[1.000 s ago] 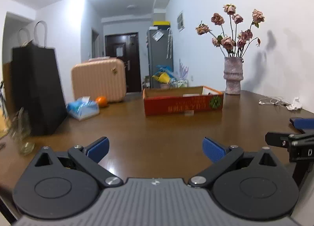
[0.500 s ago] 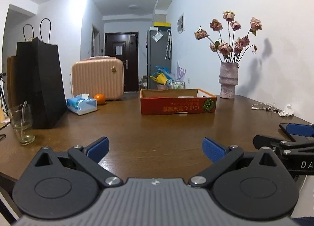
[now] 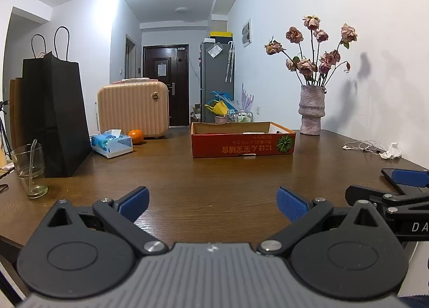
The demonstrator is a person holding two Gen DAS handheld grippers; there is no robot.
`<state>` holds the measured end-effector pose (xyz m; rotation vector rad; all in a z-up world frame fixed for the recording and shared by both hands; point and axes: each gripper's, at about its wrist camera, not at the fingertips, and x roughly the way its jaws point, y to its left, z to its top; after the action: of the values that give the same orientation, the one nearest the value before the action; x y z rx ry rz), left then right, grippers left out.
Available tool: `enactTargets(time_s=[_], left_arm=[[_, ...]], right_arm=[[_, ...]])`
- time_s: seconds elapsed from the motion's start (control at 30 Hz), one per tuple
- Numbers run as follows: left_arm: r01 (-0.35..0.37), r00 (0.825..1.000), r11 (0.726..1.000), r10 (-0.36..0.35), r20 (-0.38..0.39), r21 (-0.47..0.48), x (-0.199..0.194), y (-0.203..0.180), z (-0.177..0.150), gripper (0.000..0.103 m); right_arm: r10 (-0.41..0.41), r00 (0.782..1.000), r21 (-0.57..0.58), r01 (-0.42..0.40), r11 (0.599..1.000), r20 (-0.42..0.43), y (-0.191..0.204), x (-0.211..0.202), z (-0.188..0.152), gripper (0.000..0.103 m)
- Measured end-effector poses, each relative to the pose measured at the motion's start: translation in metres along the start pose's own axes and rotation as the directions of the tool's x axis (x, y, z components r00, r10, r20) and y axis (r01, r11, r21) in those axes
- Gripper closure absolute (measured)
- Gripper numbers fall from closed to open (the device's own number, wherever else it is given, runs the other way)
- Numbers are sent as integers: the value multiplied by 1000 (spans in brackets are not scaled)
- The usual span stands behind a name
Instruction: Organize rigid objects
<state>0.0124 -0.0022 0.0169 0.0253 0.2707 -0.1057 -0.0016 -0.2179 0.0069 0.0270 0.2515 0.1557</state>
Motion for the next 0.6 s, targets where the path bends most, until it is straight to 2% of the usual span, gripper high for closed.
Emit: enactTargets(time_s=[0.6], left_arm=[[1, 1000, 1000, -1, 6, 8, 0, -2, -1, 0]], right_arm=[[-5, 1000, 11, 5, 1000, -8, -3, 2, -2, 0]])
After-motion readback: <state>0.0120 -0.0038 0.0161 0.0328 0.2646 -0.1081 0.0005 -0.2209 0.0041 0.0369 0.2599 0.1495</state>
